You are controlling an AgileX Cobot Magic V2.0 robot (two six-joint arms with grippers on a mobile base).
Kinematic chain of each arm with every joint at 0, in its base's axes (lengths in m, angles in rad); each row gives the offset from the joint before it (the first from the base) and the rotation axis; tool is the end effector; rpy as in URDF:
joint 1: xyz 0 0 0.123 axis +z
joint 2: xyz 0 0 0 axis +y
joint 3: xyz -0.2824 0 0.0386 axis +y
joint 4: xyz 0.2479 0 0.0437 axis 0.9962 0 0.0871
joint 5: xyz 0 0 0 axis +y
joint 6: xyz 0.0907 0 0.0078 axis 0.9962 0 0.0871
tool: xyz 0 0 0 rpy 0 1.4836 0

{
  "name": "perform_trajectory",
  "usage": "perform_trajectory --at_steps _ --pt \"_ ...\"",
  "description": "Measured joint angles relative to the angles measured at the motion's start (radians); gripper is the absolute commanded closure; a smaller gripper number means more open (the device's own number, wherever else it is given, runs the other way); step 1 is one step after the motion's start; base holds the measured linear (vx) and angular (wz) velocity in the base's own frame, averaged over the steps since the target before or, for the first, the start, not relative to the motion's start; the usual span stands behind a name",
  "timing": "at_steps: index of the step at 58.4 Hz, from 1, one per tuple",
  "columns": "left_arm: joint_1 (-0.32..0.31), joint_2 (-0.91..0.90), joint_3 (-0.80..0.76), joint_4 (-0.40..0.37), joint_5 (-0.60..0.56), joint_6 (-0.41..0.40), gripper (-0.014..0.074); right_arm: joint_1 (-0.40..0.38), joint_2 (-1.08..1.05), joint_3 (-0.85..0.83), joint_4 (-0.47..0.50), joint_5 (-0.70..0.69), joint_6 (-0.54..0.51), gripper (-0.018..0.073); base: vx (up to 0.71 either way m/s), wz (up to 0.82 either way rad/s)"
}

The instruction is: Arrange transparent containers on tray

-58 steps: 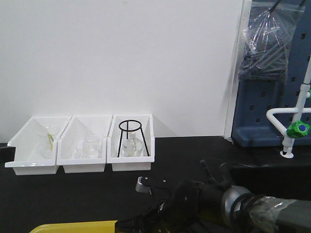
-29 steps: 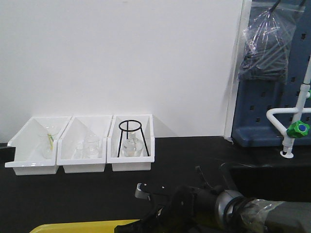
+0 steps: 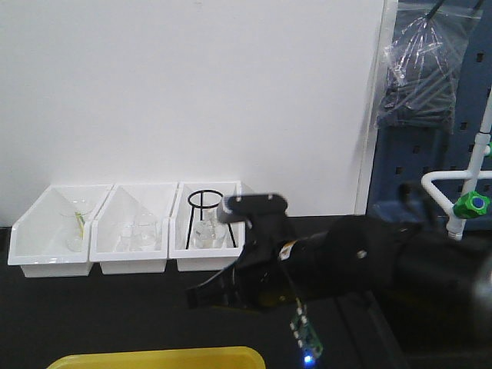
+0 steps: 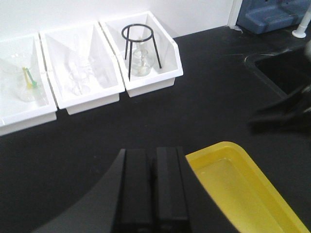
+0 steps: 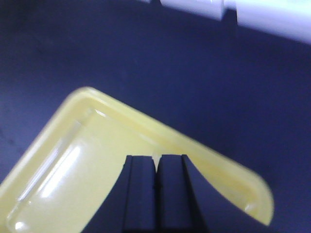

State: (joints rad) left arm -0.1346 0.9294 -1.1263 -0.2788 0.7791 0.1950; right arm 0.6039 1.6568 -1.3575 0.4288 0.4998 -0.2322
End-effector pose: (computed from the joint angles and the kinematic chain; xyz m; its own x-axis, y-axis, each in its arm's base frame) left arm 0.1719 -0.0411 0.4227 -0.4553 0.0558 -0.8886 0.2993 0.9495 -0.0938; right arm 0.3042 0.2320 0.3140 -0.6093 -0.2432 -0.7547 -0.6007 0.7628 0.2392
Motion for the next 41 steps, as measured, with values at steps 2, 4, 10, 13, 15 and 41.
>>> perform_trajectory --at_steps 2,4,10,13,15,41 --pt "0.0 -0.016 0.002 0.0 0.0 0.007 0.0605 0.0 -0.051 0.002 -0.016 0.004 -0.022 0.0572 0.0 0.0" --pt "0.0 -0.038 0.009 0.0 -0.001 0.016 0.0605 0.0 -0.104 0.01 -0.028 0.004 -0.046 0.0572 0.0 0.0" --pt "0.0 -0.126 0.068 0.0 -0.023 0.056 0.0603 0.0 -0.273 0.081 -0.044 -0.023 -0.126 0.0572 0.0 0.0" --pt "0.0 -0.186 0.121 0.0 -0.045 0.082 0.0603 0.0 -0.366 0.149 -0.045 -0.064 -0.165 0.0572 0.0 0.0" --pt "0.0 -0.227 0.159 0.0 -0.062 0.101 0.0603 0.0 -0.426 0.199 -0.044 -0.096 -0.19 0.0572 0.0 0.0" --pt "0.0 -0.622 0.687 0.0 -0.293 0.131 0.0603 0.0 -0.953 0.875 0.025 -0.665 -0.235 0.0572 0.0 0.0"
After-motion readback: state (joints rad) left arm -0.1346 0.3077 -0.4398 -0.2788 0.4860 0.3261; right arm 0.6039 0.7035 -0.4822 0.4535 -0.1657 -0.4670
